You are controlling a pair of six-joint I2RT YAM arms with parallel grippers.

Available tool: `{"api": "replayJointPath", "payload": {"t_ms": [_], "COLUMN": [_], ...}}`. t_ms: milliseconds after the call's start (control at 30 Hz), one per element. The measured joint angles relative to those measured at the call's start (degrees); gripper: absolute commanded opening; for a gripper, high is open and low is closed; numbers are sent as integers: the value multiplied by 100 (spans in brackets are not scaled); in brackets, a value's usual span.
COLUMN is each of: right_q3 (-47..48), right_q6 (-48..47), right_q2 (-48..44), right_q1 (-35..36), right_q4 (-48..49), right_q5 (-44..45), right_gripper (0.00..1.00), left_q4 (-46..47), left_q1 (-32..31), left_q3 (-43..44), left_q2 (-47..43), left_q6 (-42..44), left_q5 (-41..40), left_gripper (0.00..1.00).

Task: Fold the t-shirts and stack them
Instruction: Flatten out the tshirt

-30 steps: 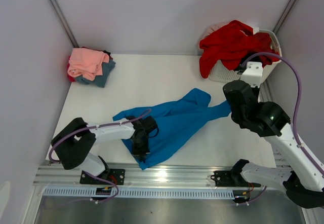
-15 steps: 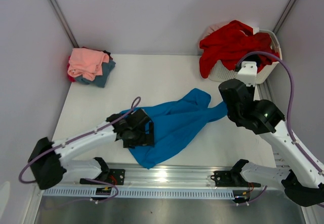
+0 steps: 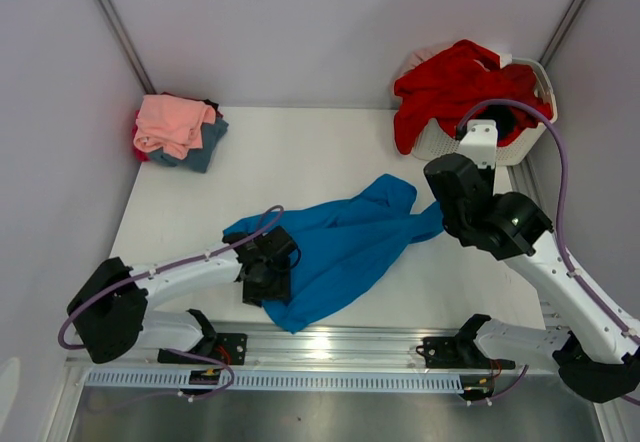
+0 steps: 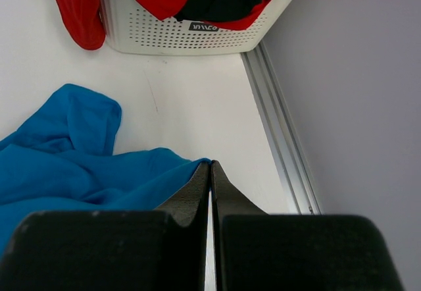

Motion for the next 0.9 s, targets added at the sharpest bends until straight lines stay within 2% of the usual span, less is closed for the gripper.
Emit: {"api": "replayJointPath", "payload": {"t_ms": [267, 433, 900], "right_q3": [0, 0, 0], "right_q6": [44, 44, 146], "right_q2": [127, 177, 330], "right_q1": [0, 2, 59], "right_q4": [-4, -4, -7], "right_q5": [-4, -7, -63], "right_gripper": [0, 0, 0], "left_q4": [195, 236, 424], "left_q1": [0, 0, 0], "left_q3": [-96, -153, -800], "left_q2": [-98, -417, -752], "left_q6": [85, 85, 85], "left_q5": [129, 297, 778], "left_gripper": [56, 57, 49]}}
